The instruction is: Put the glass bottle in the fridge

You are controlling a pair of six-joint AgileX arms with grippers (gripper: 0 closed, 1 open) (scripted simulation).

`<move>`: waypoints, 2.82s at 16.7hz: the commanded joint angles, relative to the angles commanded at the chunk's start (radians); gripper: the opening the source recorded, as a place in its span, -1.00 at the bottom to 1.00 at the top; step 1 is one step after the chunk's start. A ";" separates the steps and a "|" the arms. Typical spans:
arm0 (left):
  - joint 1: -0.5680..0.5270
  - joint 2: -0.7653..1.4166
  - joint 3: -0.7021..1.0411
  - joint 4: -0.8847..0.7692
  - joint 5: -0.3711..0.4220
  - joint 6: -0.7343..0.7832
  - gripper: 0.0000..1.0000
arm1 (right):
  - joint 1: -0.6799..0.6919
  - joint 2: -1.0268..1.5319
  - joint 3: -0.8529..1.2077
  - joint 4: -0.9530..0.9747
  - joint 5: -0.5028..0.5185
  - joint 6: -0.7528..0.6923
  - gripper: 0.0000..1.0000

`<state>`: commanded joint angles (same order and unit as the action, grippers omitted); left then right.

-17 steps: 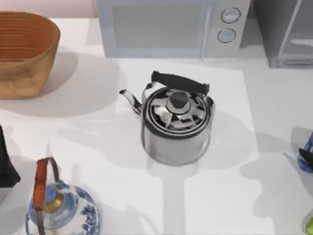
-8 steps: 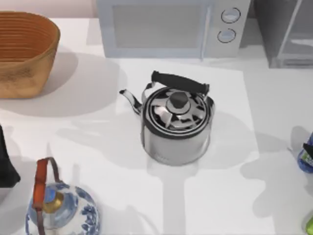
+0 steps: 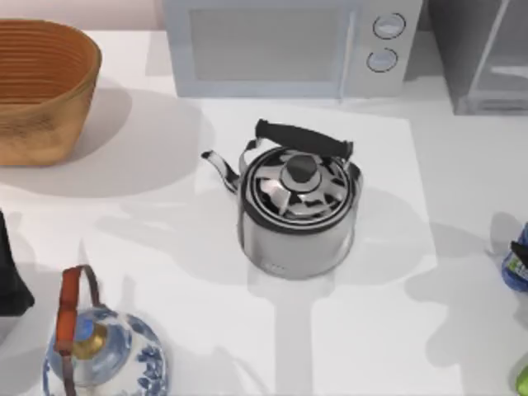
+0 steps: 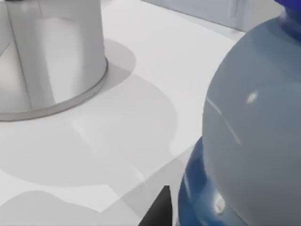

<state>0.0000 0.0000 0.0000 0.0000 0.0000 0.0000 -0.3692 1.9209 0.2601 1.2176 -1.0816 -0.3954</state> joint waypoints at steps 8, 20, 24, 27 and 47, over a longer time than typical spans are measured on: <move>0.000 0.000 0.000 0.000 0.000 0.000 1.00 | -0.088 -0.013 0.057 -0.160 -0.048 -0.081 -0.98; 0.000 0.000 0.000 0.000 0.000 0.000 1.00 | -0.319 -0.157 0.367 -1.189 -0.216 -0.670 -0.98; 0.000 0.000 0.000 0.000 0.000 0.000 1.00 | -0.354 -0.193 0.426 -1.383 -0.256 -0.798 -0.98; 0.000 0.000 0.000 0.000 0.000 0.000 1.00 | -0.361 -0.201 0.436 -1.418 -0.266 -0.821 -0.98; 0.000 0.000 0.000 0.000 0.000 0.000 1.00 | 0.237 -1.364 -0.058 -1.289 0.683 0.021 -0.98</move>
<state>0.0000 0.0000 0.0000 0.0000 0.0000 0.0000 -0.1321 0.5570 0.2023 -0.0713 -0.3982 -0.3743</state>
